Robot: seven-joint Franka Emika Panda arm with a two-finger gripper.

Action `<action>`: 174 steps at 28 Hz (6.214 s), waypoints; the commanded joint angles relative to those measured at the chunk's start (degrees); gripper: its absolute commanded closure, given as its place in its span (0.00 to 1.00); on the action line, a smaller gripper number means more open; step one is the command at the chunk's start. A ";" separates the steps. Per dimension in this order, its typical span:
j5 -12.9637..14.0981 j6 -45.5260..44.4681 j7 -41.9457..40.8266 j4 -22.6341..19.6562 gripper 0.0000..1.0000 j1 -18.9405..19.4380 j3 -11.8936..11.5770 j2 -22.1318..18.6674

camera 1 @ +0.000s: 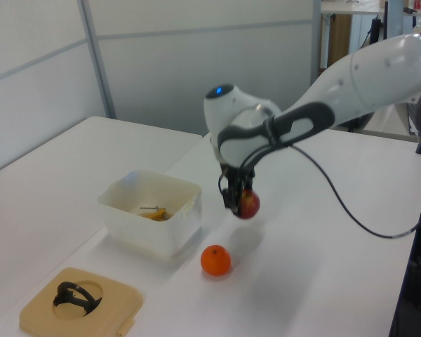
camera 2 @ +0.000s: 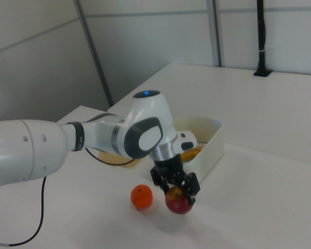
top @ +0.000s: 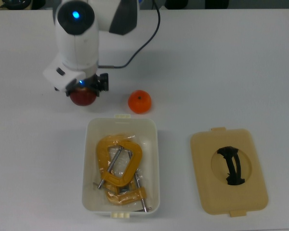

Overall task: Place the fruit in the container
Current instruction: 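Carry the apple over the white container and lower it inside, then open the gripper to release the apple into the container, then move the open gripper over to the orange, then lower the gripper around the orange and close on it, then lift the orange and carry it over the white container, then release the orange into the container and raise the gripper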

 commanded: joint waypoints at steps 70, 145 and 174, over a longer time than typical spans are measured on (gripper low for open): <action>0.85 2.89 -1.81 -4.64 0.00 6.19 8.44 1.92; -1.97 2.74 21.84 12.59 0.00 1.97 7.12 2.01; 6.91 -22.69 4.96 8.72 0.00 2.50 -1.14 -15.13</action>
